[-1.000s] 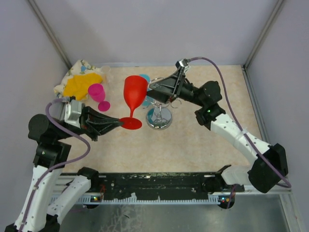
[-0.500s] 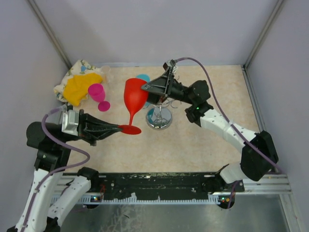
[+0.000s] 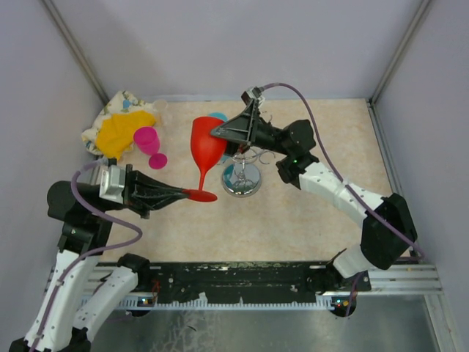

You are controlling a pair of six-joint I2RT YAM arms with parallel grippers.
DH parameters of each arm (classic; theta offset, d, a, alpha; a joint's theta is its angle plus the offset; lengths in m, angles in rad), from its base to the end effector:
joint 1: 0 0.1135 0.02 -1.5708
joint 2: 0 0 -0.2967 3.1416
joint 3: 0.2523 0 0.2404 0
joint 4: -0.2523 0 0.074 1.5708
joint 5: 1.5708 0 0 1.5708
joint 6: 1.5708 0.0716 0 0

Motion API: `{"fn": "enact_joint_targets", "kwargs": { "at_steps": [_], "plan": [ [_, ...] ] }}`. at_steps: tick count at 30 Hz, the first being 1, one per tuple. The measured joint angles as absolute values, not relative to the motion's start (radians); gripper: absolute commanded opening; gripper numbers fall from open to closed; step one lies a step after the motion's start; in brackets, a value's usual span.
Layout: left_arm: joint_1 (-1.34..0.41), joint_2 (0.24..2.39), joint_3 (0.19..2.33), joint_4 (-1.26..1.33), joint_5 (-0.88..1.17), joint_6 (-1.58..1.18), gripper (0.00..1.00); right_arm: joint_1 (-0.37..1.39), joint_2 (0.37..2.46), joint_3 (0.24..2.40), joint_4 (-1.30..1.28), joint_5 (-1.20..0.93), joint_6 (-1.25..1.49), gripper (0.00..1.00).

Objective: Take the wine glass off the wine glass rack

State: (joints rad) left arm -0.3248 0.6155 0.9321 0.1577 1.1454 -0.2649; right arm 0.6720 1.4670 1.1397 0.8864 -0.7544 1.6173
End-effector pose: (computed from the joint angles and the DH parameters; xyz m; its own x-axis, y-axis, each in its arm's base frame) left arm 0.0478 -0.0849 0.4616 0.1822 -0.1754 -0.9675 0.9816 0.0897 0.1686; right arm 0.2324 0.2475 0.4575 -0.9263 0.1932 -0.3235 -0.3724 -0.3396 0.8637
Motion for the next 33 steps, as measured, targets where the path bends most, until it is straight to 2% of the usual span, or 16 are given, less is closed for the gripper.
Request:
{"fn": "enact_joint_targets", "kwargs": {
  "at_steps": [6, 14, 17, 19, 20, 22, 24, 25, 26, 33],
  "plan": [
    [-0.325, 0.637, 0.932, 0.165, 1.147, -0.268, 0.00, 0.679, 1.467, 1.148, 0.872, -0.762, 1.600, 0.99],
    [-0.325, 0.643, 0.932, 0.169, 1.146, -0.268, 0.00, 0.679, 1.467, 1.149, 0.863, -0.766, 1.583, 0.81],
    [-0.325, 0.645, 0.932, 0.167, 1.146, -0.268, 0.03, 0.679, 1.467, 1.149, 0.862, -0.764, 1.580, 0.78],
    [-0.325, 0.647, 0.932, 0.162, 1.146, -0.268, 0.28, 0.679, 1.467, 1.149, 0.857, -0.762, 1.578, 0.76],
    [-0.325, 0.647, 0.932, 0.159, 1.146, -0.270, 0.45, 0.679, 1.467, 1.149, 0.854, -0.762, 1.574, 0.74],
    [-0.325, 0.650, 0.933, 0.147, 1.142, -0.275, 0.61, 0.679, 1.467, 1.149, 0.849, -0.764, 1.562, 0.72],
    [-0.325, 0.656, 0.935, 0.127, 1.137, -0.279, 0.87, 0.678, 1.466, 1.152, 0.839, -0.765, 1.547, 0.71],
    [-0.325, 0.658, 0.937, 0.116, 1.136, -0.281, 0.97, 0.675, 1.464, 1.153, 0.833, -0.765, 1.538, 0.71],
    [-0.325, 0.659, 0.942, 0.104, 1.134, -0.278, 1.00, 0.669, 1.459, 1.153, 0.823, -0.765, 1.531, 0.71],
    [-0.325, 0.587, 0.973, 0.043, 1.090, -0.240, 1.00, 0.537, 1.372, 1.153, 0.696, -0.784, 1.430, 0.72]
  ]
}}
